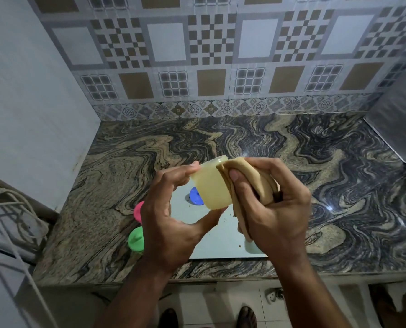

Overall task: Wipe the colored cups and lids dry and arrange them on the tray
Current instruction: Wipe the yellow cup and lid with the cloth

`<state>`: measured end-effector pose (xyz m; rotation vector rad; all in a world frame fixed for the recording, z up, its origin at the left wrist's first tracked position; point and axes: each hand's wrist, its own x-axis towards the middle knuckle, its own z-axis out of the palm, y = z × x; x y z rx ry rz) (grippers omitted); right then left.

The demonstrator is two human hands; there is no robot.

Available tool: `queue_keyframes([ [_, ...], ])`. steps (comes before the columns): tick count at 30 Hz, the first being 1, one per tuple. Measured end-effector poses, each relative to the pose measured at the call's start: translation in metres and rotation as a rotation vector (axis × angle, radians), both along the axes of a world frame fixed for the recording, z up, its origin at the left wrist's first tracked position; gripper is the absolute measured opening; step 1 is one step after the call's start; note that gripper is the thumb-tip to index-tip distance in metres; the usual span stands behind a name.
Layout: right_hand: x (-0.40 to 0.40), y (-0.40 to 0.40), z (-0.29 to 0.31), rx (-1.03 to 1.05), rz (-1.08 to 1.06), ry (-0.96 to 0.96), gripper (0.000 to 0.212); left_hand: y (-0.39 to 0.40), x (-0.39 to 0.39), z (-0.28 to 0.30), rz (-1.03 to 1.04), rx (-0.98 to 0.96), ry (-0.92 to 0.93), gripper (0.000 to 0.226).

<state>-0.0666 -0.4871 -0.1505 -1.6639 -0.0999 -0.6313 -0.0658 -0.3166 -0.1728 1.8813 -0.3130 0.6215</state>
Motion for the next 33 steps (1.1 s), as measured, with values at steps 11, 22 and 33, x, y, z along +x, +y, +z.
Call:
queue_keyframes([
  [11, -0.004, -0.003, 0.007, 0.196, -0.011, 0.026, 0.008, -0.008, -0.004, 0.002, -0.100, -0.415, 0.092, 0.073],
  [22, -0.012, -0.002, -0.011, 0.096, -0.025, 0.043, 0.012, -0.004, 0.008, -0.009, -0.068, -0.325, 0.198, 0.076],
  [33, 0.012, -0.004, 0.005, 0.095, 0.028, 0.092, 0.010, -0.007, 0.006, -0.008, -0.222, -0.416, 0.229, 0.073],
])
